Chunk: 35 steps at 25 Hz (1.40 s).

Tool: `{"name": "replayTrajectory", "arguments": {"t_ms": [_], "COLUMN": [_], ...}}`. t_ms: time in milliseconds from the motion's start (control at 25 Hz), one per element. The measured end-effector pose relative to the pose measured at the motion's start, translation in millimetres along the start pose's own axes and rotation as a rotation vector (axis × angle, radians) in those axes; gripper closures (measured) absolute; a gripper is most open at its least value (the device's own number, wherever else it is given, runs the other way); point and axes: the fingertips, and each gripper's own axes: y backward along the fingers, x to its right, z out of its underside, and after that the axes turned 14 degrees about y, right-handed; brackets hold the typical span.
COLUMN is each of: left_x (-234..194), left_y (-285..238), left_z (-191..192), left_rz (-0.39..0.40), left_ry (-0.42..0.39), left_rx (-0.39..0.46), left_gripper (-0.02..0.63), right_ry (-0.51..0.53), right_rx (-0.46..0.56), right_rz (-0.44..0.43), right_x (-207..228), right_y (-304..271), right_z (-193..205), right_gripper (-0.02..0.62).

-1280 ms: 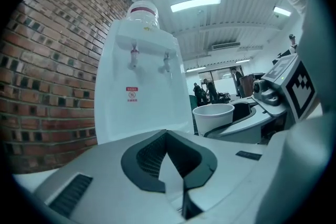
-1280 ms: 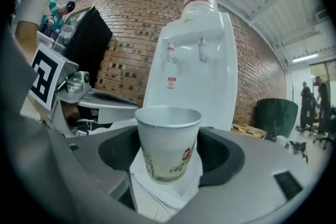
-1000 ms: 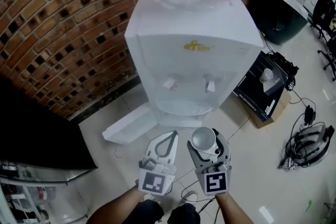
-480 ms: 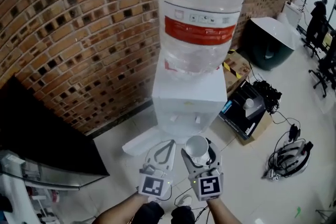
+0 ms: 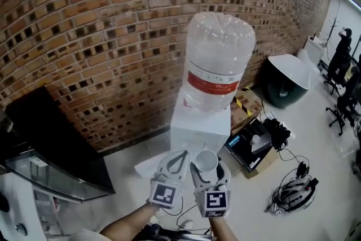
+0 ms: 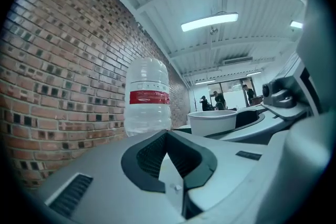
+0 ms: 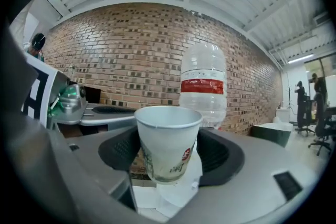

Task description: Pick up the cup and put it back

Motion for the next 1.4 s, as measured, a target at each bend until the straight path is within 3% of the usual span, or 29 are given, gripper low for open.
{"name": "replayTrajectory", "arguments": {"t_ms": [520, 720, 960, 1400], "left_x": [16.0, 21.7, 19.2, 11.9], "left_y": [-3.3, -1.7, -4.2, -15.4], "left_z": [-35.6, -34.5, -32.2, -20.0], "left_rz": [0.03, 0.037, 0.041, 0.029], "left_ry": [0.012, 0.01, 0.066, 0.051], "left_rx": [0.054, 0.047, 0.067, 0.083], "left_gripper": [0.606, 0.606, 0.606, 0.606], "right_ry": [0.019, 0.016, 0.01, 0.031], "right_rx": [0.021, 0.011, 0.004, 0.007], "right_rz": [0.033, 0.035, 0.041, 0.025], "right_x": [15.6, 16.1, 19.3, 26.1], "right_y": [7.1, 10.6, 8.4, -7.7], "right_z": [-32.0, -28.3, -21.9, -1.5], "right_gripper": [0.255, 0.255, 0.255, 0.255]}}
